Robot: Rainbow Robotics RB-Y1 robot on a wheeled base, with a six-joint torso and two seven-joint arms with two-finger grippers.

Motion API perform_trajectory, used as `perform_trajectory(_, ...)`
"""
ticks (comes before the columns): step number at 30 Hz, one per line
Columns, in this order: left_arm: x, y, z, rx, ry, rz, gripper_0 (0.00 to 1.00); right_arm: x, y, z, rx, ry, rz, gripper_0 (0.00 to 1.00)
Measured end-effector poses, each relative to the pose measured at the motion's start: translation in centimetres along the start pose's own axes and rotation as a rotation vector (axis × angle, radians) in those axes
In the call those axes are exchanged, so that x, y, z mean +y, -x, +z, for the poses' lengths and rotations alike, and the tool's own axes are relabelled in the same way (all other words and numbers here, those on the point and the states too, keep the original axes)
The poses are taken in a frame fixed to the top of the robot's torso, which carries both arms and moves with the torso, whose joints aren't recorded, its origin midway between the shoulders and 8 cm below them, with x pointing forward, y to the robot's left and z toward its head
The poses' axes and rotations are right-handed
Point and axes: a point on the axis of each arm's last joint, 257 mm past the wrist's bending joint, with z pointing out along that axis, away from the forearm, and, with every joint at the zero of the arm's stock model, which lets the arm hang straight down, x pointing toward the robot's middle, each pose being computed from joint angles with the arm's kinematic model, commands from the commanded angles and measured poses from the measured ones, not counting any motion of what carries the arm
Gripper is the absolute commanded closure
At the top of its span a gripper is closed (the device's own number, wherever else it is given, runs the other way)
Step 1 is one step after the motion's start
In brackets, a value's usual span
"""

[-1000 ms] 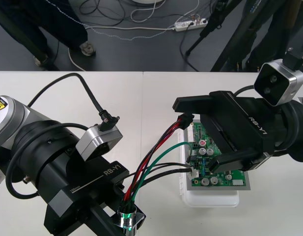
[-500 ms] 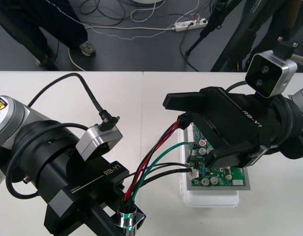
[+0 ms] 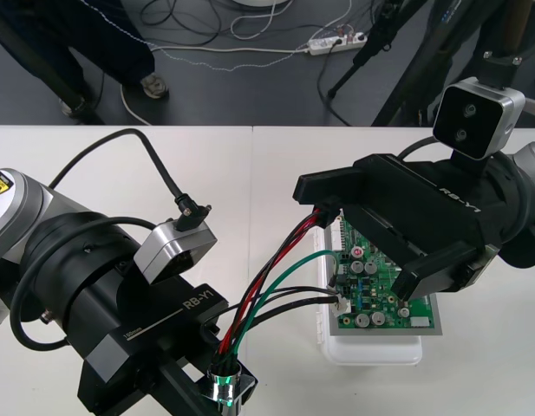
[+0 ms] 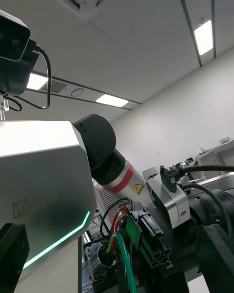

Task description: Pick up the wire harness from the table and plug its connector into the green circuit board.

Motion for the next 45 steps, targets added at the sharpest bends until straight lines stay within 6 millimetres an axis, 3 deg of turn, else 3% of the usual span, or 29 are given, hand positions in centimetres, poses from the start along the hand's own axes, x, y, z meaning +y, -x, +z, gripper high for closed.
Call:
perform_trajectory(14, -0.02, 0.02, 0.0, -0.001, -0.001, 0.0, 1.0, -0.06, 1.02, 0.84, -0.016, 0.036, -0.022, 0.0)
perform_trajectory(27, -0.06, 0.05, 0.0, -0.002, -0.002, -0.001, 1.0, -0.1, 0.74, 0.29, -0.014, 0.049, -0.014, 0.0)
perform_trajectory(28, -0.06, 0.05, 0.0, -0.002, -0.003, -0.001, 1.0, -0.1, 0.74, 0.29, -0.014, 0.049, -0.014, 0.21)
perform_trajectory(29, -0.06, 0.05, 0.0, -0.002, -0.003, -0.001, 1.0, -0.1, 0.74, 0.29, -0.014, 0.049, -0.014, 0.57)
perform_trajectory(30, -0.06, 0.05, 0.0, -0.002, -0.003, -0.001, 1.0, -0.1, 0.74, 0.29, -0.014, 0.049, -0.014, 0.8)
perform_trajectory(31, -0.06, 0.05, 0.0, -0.002, -0.003, -0.001, 1.0, -0.1, 0.74, 0.29, -0.014, 0.049, -0.014, 0.84)
perform_trajectory(32, -0.07, 0.06, 0.0, -0.002, -0.003, -0.001, 1.0, -0.1, 0.74, 0.29, -0.013, 0.049, -0.014, 0.97)
perform_trajectory(33, -0.07, 0.06, 0.0, -0.002, -0.003, -0.001, 1.0, -0.11, 0.73, 0.31, -0.012, 0.049, -0.015, 1.0)
perform_trajectory(45, -0.1, 0.09, 0.01, -0.003, -0.004, -0.001, 1.0, -0.22, 0.74, 0.9, 0.003, 0.063, -0.033, 1.0)
